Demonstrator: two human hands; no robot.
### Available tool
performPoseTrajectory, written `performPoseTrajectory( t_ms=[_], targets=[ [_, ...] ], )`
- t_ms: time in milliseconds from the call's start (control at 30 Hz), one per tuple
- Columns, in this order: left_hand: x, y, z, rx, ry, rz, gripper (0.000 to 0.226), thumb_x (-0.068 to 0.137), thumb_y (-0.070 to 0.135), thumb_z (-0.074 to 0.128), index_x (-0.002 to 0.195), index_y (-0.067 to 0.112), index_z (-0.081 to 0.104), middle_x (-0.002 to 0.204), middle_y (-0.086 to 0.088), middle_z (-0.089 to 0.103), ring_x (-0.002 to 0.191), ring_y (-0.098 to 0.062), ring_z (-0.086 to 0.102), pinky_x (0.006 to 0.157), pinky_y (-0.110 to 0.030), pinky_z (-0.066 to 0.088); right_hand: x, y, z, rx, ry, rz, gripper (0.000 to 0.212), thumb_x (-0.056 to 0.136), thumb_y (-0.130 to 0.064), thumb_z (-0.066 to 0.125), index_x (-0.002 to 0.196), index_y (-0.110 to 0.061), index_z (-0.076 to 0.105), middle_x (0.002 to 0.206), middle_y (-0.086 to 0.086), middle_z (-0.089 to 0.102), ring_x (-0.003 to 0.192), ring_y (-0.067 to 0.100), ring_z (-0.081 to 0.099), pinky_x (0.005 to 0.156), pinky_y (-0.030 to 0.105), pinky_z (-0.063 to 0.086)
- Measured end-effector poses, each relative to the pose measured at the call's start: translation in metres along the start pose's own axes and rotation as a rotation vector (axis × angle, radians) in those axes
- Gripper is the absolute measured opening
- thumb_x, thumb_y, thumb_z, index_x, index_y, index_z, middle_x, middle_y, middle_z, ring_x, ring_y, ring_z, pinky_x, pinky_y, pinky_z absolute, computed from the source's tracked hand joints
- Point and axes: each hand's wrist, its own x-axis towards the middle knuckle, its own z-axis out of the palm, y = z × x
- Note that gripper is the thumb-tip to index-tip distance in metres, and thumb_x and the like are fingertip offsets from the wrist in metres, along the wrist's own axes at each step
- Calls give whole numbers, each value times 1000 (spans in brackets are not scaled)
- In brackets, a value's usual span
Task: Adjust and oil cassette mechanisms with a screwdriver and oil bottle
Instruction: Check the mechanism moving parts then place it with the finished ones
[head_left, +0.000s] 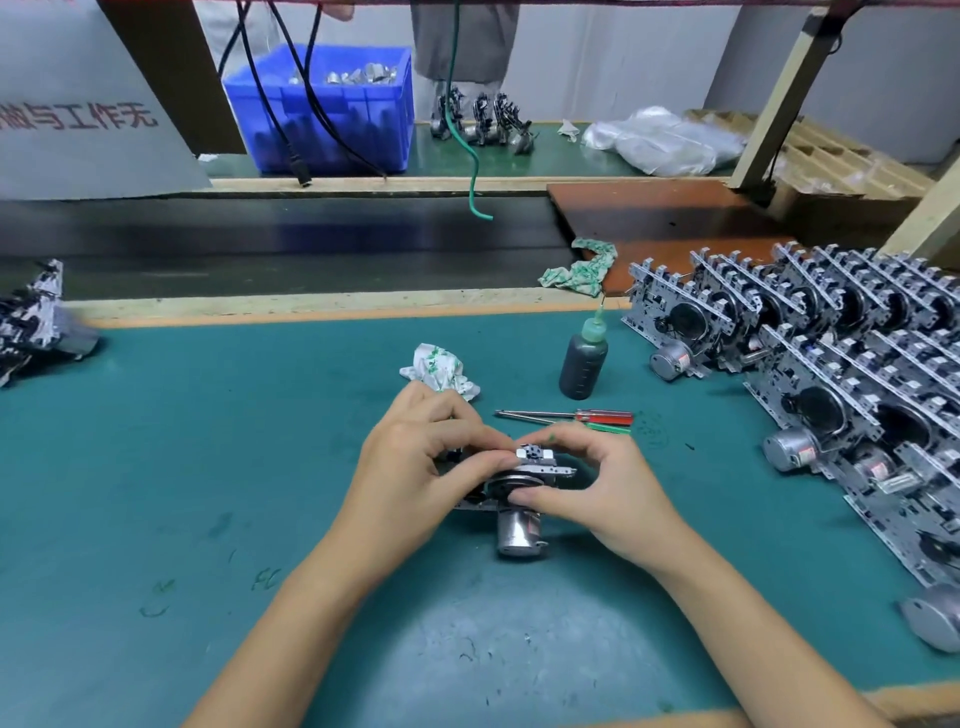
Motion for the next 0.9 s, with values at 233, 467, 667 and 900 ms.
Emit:
performPoseTrajectory(
  t_ms=[233,467,667,900],
  targets=[
    [0,1,-2,-4,-37,-28,7,77,30,69,80,31,75,70,11,55,78,-2,43,71,-10,32,1,1,-3,-33,-37,-34,29,64,-20,84,87,-31,69,87,-16,69,86,1,63,83,15,44],
    [0,1,-2,-20,-49,-56,7,77,33,68,79,37,73,72,7,54,79,-4,44,69,-12,33,-13,-2,-1,-271,-11,-92,38,74,-32,78,106,-38,60,105,-23,60,106,0,55,92,18,38],
    [-2,2,-2,-4,-34,-55,9,77,34,67,80,43,69,71,9,54,80,-4,45,70,-11,34,-28,0,-5,-667,305,-536,31,82,-37,66,108,-21,68,101,-9,66,95,16,59,89,30,44],
    [-1,2,-1,-11,-39,-67,8,77,35,66,80,34,74,70,10,54,79,-4,45,69,-11,33,-25,-3,-10,-731,333,-579,21,84,-29,62,97,-16,74,97,-2,67,93,19,57,84,35,45]
  ],
)
